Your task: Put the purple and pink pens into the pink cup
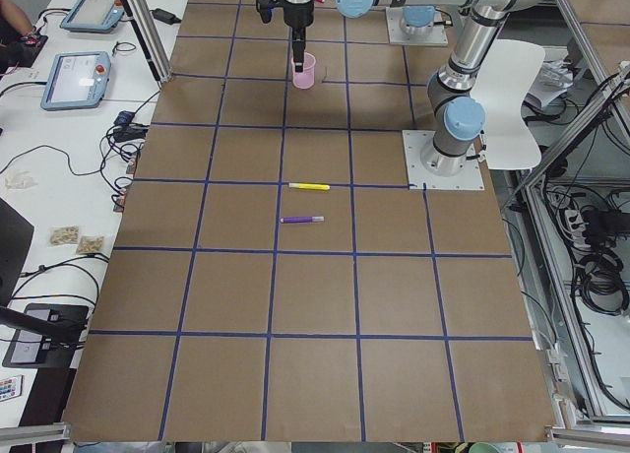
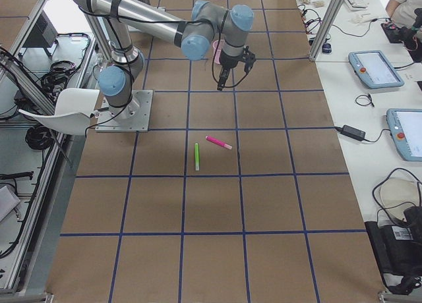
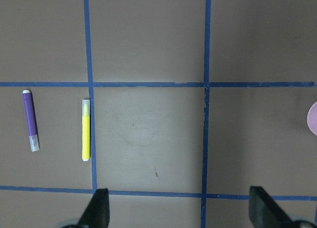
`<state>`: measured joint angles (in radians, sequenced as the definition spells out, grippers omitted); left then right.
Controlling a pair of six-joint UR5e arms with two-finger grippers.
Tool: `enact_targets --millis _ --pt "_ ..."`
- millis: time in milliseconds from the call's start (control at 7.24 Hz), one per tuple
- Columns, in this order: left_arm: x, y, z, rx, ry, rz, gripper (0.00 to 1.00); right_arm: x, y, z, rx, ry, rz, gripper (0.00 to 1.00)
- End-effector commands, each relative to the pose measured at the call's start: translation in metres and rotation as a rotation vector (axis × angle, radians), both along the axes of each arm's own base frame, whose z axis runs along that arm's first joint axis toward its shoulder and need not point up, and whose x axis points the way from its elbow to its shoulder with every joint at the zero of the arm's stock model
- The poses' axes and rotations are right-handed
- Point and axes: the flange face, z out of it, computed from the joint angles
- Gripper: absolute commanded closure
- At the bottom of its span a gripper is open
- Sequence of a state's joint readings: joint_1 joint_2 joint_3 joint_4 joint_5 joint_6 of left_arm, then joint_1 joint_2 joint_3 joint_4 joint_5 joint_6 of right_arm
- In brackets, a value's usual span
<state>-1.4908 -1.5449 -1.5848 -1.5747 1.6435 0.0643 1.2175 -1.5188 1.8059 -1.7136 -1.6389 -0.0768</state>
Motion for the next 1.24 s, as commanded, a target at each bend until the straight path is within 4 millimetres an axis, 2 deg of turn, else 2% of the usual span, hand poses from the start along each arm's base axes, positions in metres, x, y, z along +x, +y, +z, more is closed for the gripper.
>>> enact_targets --millis 0,138,276,415,553,691,829,967,1106 --pt "0.021 -0.006 -0.003 0.001 -0.002 0.038 0.00 -0.048 0.025 -0.059 -0.037 0.124 0.030 0.04" --pt "0.067 -0.013 -0.009 0.017 -0.005 0.103 0.00 -0.061 0.039 -0.085 -0.119 0.159 0.052 0.01" --pt "0.109 -0.017 -0.019 0.034 0.006 0.181 0.00 -0.071 0.051 -0.102 -0.166 0.184 0.039 0.00" --pt "0.145 -0.016 -0.037 0.070 0.013 0.232 0.00 -0.072 0.053 -0.114 -0.148 0.172 0.028 0.00" --pt "0.181 -0.014 -0.049 0.064 0.018 0.271 0.00 -0.076 0.049 -0.134 -0.116 0.154 0.023 0.00" --pt "0.206 -0.013 -0.054 0.029 0.004 0.246 0.00 -0.085 0.051 -0.144 -0.096 0.144 -0.004 0.00" --pt "0.226 -0.009 -0.072 0.044 0.011 0.221 0.00 -0.089 0.052 -0.147 -0.106 0.116 -0.019 0.00" --pt "0.259 -0.006 -0.092 0.028 0.008 0.258 0.00 -0.090 0.051 -0.158 -0.095 0.089 -0.018 0.01" --pt "0.283 0.000 -0.117 0.029 0.016 0.275 0.00 -0.090 0.051 -0.163 -0.086 0.083 -0.015 0.01"
